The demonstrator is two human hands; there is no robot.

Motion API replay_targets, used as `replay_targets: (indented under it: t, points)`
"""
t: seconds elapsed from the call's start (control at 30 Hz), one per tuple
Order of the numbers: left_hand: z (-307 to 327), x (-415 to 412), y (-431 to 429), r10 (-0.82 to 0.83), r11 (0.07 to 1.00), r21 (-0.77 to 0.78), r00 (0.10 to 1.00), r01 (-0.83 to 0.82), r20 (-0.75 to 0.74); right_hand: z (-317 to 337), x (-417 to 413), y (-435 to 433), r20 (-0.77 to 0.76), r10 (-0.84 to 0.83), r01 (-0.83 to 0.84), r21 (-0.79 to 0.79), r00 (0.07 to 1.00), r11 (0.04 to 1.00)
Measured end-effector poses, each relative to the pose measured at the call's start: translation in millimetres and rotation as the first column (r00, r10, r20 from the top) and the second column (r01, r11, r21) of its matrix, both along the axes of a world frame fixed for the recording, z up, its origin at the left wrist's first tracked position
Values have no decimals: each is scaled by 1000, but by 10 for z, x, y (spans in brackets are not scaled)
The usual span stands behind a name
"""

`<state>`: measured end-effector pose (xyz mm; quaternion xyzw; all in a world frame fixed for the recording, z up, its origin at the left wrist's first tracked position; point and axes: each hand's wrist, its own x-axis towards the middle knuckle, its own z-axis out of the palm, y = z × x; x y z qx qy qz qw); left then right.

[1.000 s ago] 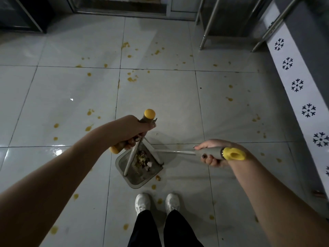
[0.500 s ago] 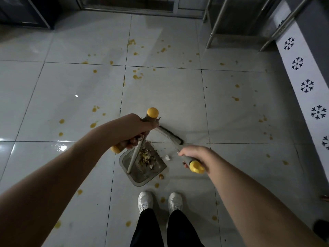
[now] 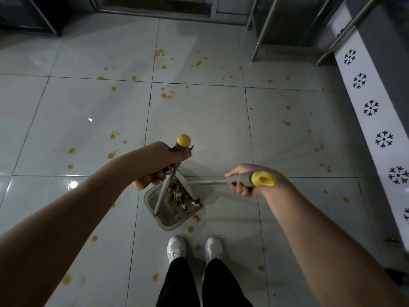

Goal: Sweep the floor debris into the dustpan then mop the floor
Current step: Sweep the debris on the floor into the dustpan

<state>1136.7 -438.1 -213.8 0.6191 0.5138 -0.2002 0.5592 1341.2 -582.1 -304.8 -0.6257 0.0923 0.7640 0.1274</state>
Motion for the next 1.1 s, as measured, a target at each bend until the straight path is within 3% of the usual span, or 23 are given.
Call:
replay_targets:
  t: [0.13,0.3,0.4,0.47,0.57,0.7,0.9,1.1]
  points:
    - [-39,-56,10,-4,1000,3,1000,4,-15,55,191,-8,61,-19,18,18,998,1000]
    - [-62,-105,35,25,1000,1,999,-25,-45,-124,-11,26,202,209,-219,24,957,976]
    - [-78,-129,57,31,1000,2,999,-31,-44,-321,-288,-68,295,109,-154,136,949,979]
    - [-89,-142,68,28,1000,0,999,-28,-27,-387,-458,-135,271,72,-119,163,960,979]
    - [-85,-136,67,19,1000,-6,1000,-19,-5,-344,-552,-130,155,144,-161,104,977,982]
    - [-67,-140,30,14,1000,-4,1000,-14,-8,-127,-248,7,34,139,-140,23,990,990]
    - [-36,-189,11,19,999,44,998,-17,-55,49,255,69,119,75,-75,-2,990,997]
    - [1,-235,-2,9,999,50,998,-6,-67,-257,-212,-35,226,255,-262,-2,940,965]
